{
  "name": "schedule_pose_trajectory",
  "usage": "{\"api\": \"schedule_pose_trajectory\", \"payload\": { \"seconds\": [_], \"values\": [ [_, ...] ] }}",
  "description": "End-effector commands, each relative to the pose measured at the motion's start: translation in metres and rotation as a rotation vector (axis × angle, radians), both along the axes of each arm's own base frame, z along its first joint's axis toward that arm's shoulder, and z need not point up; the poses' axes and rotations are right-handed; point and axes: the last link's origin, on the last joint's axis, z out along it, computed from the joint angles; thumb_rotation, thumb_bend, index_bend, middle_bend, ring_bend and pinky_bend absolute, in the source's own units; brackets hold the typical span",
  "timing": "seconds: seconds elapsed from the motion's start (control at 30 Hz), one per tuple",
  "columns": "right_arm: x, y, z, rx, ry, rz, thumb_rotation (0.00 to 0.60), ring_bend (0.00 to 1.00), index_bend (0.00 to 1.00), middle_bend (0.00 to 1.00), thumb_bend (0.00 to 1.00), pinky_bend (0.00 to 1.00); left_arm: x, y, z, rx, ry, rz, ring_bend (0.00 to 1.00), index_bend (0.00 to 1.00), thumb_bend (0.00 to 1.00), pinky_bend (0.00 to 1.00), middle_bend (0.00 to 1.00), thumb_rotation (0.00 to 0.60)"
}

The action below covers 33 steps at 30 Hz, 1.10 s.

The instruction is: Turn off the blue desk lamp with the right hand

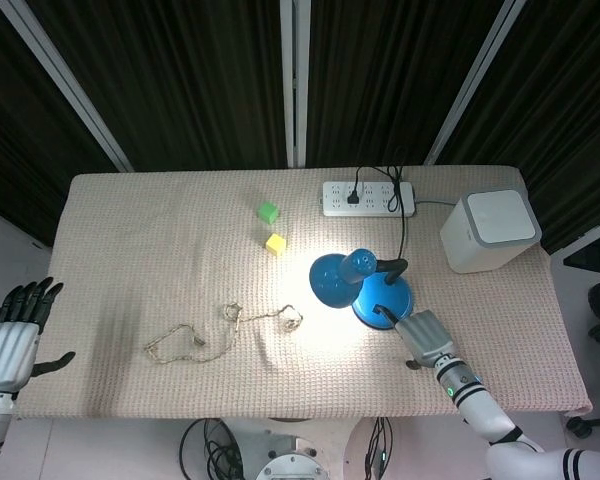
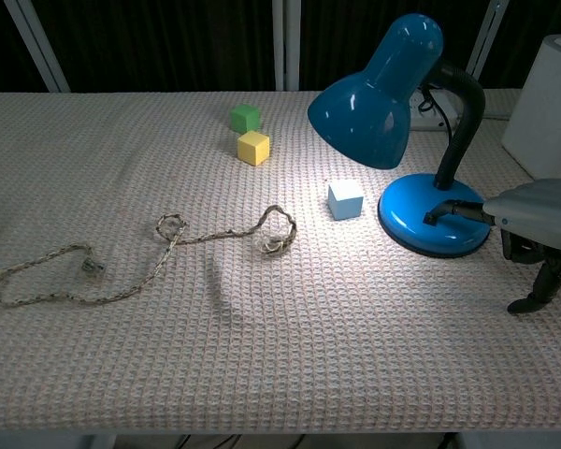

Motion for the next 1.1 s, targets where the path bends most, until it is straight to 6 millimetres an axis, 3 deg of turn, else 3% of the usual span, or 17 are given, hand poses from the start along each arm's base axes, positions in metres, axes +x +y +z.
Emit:
{"api": "schedule_pose_trajectory", "payload": {
  "seconds": [0.03, 1.1],
  "values": [
    [0.0003, -0.0007, -0.0013, 0.004, 0.001, -0.001, 0.6, 0.95, 0.0, 1.0, 0.03, 0.96, -0.0001, 0.0003, 0.0001, 0.0, -0.001, 0.0, 0.0, 0.0, 0.0, 0.0, 0.0, 0.6],
    [-0.0013, -0.0027, -0.0015, 0.028, -0.013, -0.048, 0.6, 0.96, 0.0, 1.0, 0.03, 0.97, 0.0006, 0.0018, 0.0007, -0.004, -0.007, 0.002, 0.0, 0.0, 0.0, 0.0, 0.0, 0.6]
  ]
}}
